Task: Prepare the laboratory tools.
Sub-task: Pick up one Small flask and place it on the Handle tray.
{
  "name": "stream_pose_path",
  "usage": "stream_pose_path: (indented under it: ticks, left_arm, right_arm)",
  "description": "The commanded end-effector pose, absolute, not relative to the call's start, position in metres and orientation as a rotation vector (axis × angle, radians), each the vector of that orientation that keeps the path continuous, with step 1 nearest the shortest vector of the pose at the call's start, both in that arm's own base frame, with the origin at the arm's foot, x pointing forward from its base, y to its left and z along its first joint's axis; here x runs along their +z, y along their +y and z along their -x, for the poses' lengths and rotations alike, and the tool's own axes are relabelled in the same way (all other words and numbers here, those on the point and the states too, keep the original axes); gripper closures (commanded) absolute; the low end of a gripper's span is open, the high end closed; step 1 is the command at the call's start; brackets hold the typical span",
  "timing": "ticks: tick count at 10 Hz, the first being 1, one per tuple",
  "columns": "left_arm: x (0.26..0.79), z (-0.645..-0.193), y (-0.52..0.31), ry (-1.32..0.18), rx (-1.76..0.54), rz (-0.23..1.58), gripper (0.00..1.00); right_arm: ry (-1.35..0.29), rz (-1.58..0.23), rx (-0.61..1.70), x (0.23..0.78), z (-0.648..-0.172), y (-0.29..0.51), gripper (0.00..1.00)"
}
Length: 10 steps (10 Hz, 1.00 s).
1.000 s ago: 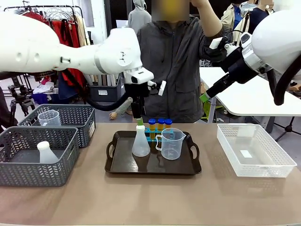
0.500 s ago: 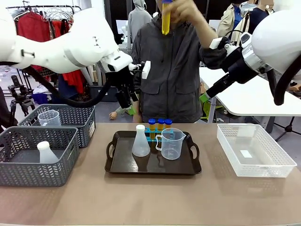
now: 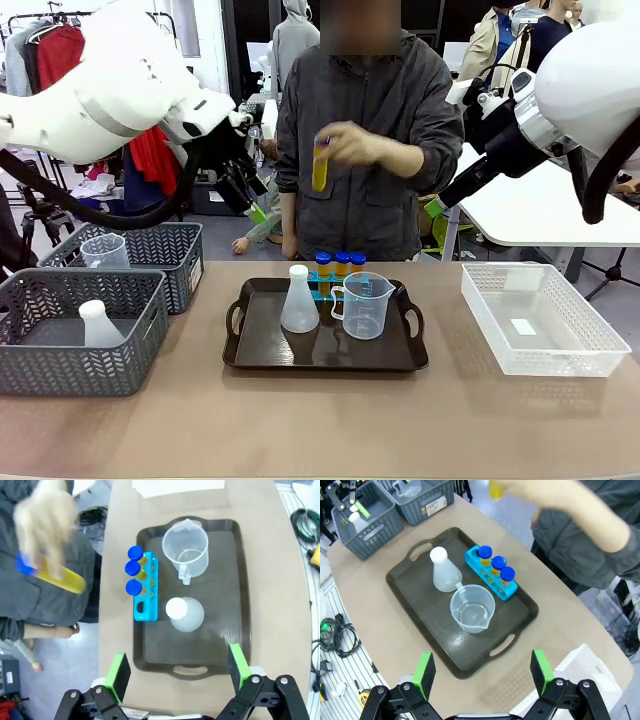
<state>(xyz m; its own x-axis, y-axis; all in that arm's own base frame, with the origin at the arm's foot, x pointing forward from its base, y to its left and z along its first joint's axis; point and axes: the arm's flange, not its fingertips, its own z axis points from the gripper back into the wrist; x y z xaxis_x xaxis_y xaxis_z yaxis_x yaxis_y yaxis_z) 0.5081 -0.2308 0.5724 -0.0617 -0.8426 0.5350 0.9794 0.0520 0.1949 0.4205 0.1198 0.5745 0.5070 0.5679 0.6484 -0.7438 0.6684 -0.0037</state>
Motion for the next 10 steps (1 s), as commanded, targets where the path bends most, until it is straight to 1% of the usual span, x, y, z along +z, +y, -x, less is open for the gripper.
stream_pose_path:
  ticks: [1,5,10]
  left_arm:
    - [0.570,-0.499,-0.218,-0.671,-1.513,0.323,0.00]
    - [0.581,-0.501,-0.202,-0.709,-1.426,0.388,0.00]
    - [0.590,-0.498,-0.196,-0.716,-1.422,0.360,0.00]
  right_arm:
    - [-0.673,-0.314,0.805,0.575,-0.422,0.120,0.00]
    - [-0.673,-0.314,0.805,0.575,-0.422,0.120,0.00]
    - [-0.673,-0.314,0.805,0.575,-0.422,0.120,0.00]
